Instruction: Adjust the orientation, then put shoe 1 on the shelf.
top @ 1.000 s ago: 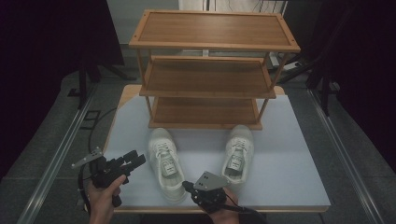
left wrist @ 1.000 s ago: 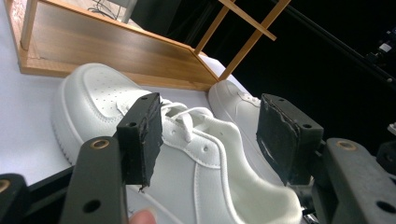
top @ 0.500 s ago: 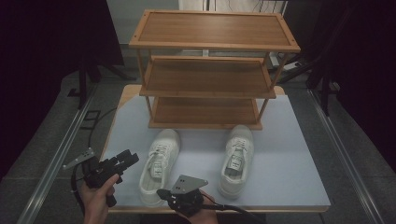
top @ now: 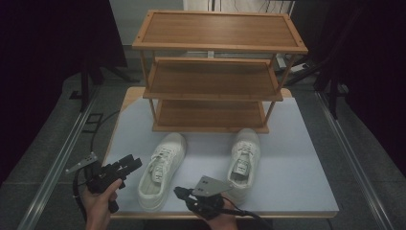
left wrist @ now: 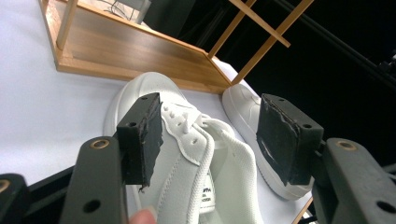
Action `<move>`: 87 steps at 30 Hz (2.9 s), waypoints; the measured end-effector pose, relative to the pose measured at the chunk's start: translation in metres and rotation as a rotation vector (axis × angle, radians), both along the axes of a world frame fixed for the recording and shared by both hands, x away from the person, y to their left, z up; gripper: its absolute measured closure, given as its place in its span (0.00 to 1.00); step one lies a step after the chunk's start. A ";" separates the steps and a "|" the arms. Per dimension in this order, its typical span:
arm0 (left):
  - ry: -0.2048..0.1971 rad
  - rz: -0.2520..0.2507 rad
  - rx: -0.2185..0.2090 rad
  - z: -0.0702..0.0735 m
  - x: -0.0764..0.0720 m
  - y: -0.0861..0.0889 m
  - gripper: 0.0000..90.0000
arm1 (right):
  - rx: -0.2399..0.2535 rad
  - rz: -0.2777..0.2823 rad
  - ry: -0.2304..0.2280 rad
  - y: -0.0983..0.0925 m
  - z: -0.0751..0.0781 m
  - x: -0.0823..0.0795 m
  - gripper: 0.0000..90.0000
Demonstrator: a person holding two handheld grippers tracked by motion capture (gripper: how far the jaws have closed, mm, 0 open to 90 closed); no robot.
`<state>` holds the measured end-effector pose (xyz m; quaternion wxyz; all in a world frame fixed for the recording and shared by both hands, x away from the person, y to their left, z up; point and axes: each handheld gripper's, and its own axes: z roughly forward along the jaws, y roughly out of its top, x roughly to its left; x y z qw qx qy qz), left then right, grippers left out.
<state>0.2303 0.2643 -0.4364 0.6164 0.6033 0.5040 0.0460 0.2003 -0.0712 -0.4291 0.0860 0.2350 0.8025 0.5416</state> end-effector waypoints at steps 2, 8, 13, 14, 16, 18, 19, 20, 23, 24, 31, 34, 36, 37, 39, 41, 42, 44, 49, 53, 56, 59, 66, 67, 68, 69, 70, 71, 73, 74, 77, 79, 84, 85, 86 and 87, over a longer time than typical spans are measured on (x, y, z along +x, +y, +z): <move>0.000 -0.002 0.004 0.000 0.000 -0.001 0.45 | 0.004 -0.011 -0.008 -0.008 0.002 0.000 0.91; 0.000 0.021 0.035 -0.002 0.001 -0.003 0.43 | 0.033 -0.074 -0.023 -0.050 0.006 0.000 0.80; -0.002 0.034 0.075 -0.005 0.002 -0.005 0.42 | 0.036 -0.099 -0.017 -0.065 0.005 -0.002 0.75; -0.001 0.039 0.085 -0.005 0.002 -0.006 0.42 | 0.031 -0.103 -0.018 -0.066 0.004 -0.002 0.75; -0.002 0.046 0.094 -0.005 0.003 -0.007 0.42 | 0.031 -0.108 -0.017 -0.068 0.004 -0.002 0.74; -0.005 0.054 0.124 -0.008 0.006 -0.011 0.42 | 0.034 -0.124 -0.016 -0.072 0.005 -0.002 0.73; -0.003 0.048 0.134 -0.009 0.008 -0.013 0.42 | 0.039 -0.128 -0.014 -0.073 0.005 -0.002 0.73; -0.003 0.048 0.134 -0.009 0.008 -0.013 0.42 | 0.039 -0.128 -0.014 -0.073 0.005 -0.002 0.73; 0.005 0.035 0.176 -0.013 0.019 -0.021 0.42 | 0.043 -0.133 -0.013 -0.076 0.007 -0.001 0.73; 0.007 0.029 0.183 -0.014 0.020 -0.023 0.42 | 0.045 -0.136 -0.012 -0.076 0.006 -0.001 0.73; 0.002 -0.003 0.247 -0.016 0.024 -0.037 0.42 | 0.033 -0.132 -0.006 -0.074 0.004 -0.001 0.72; 0.016 -0.009 0.283 -0.020 0.026 -0.041 0.41 | 0.028 -0.133 -0.002 -0.073 0.003 -0.002 0.72; 0.031 -0.007 0.307 -0.025 0.029 -0.044 0.41 | 0.026 -0.132 -0.002 -0.073 0.003 -0.002 0.72; 0.037 -0.006 0.315 -0.026 0.030 -0.045 0.42 | 0.024 -0.132 -0.003 -0.072 0.002 -0.002 0.72; 0.044 0.008 0.336 -0.029 0.032 -0.048 0.42 | 0.020 -0.134 -0.004 -0.072 0.002 -0.002 0.72; 0.051 0.021 0.353 -0.032 0.034 -0.049 0.44 | 0.021 -0.138 -0.003 -0.072 0.001 -0.002 0.72; 0.056 0.018 0.352 -0.033 0.035 -0.049 0.45 | 0.021 -0.139 -0.001 -0.072 0.001 -0.001 0.72; 0.064 0.019 0.357 -0.036 0.036 -0.050 0.51 | 0.018 -0.138 0.000 -0.072 0.001 -0.001 0.72; 0.034 0.040 0.369 -0.035 0.033 -0.052 0.67 | 0.015 -0.138 -0.005 -0.071 -0.001 -0.002 0.72; 0.035 0.061 0.351 -0.036 0.032 -0.049 0.79 | 0.011 -0.140 -0.002 -0.070 -0.001 -0.002 0.72; 0.029 0.065 0.362 -0.035 0.032 -0.049 0.83 | 0.012 -0.141 -0.003 -0.070 -0.002 -0.002 0.72; 0.016 0.072 0.383 -0.034 0.031 -0.050 0.90 | 0.014 -0.145 -0.004 -0.071 -0.002 -0.002 0.72; -0.003 0.065 0.345 -0.034 0.031 -0.043 0.92 | 0.030 -0.157 -0.007 -0.074 0.000 -0.001 0.72; -0.009 0.065 0.338 -0.033 0.031 -0.043 0.92 | 0.028 -0.158 -0.007 -0.075 0.000 -0.001 0.72; -0.009 0.065 0.338 -0.033 0.031 -0.043 0.92 | 0.031 -0.158 -0.007 -0.075 0.001 0.000 0.72; -0.023 0.060 0.322 -0.030 0.030 -0.042 0.92 | 0.033 -0.160 -0.008 -0.076 0.001 0.000 0.72; -0.029 0.056 0.312 -0.029 0.029 -0.042 0.92 | 0.033 -0.161 -0.007 -0.076 0.001 0.000 0.72; -0.029 0.056 0.312 -0.029 0.029 -0.042 0.92 | 0.033 -0.161 -0.007 -0.076 0.001 0.000 0.72; -0.042 0.047 0.278 -0.025 0.027 -0.041 0.92 | 0.033 -0.160 -0.009 -0.076 0.001 0.000 0.72; -0.046 0.044 0.268 -0.023 0.026 -0.041 0.92 | 0.034 -0.160 -0.010 -0.076 0.001 -0.001 0.72; -0.058 0.040 0.245 -0.019 0.025 -0.040 0.92 | 0.035 -0.160 -0.011 -0.076 0.001 -0.001 0.72; -0.063 0.034 0.230 -0.017 0.024 -0.040 0.92 | 0.034 -0.159 -0.010 -0.076 0.001 -0.001 0.72; -0.072 0.030 0.195 -0.013 0.022 -0.041 0.92 | 0.037 -0.166 -0.011 -0.078 0.002 0.000 0.72; -0.072 0.030 0.195 -0.013 0.022 -0.041 0.92 | 0.037 -0.166 -0.011 -0.078 0.002 0.000 0.72; -0.079 0.025 0.185 -0.010 0.021 -0.041 0.92 | 0.039 -0.168 -0.011 -0.079 0.002 0.000 0.72; -0.083 0.025 0.182 -0.009 0.021 -0.042 0.92 | 0.040 -0.170 -0.011 -0.079 0.002 0.000 0.72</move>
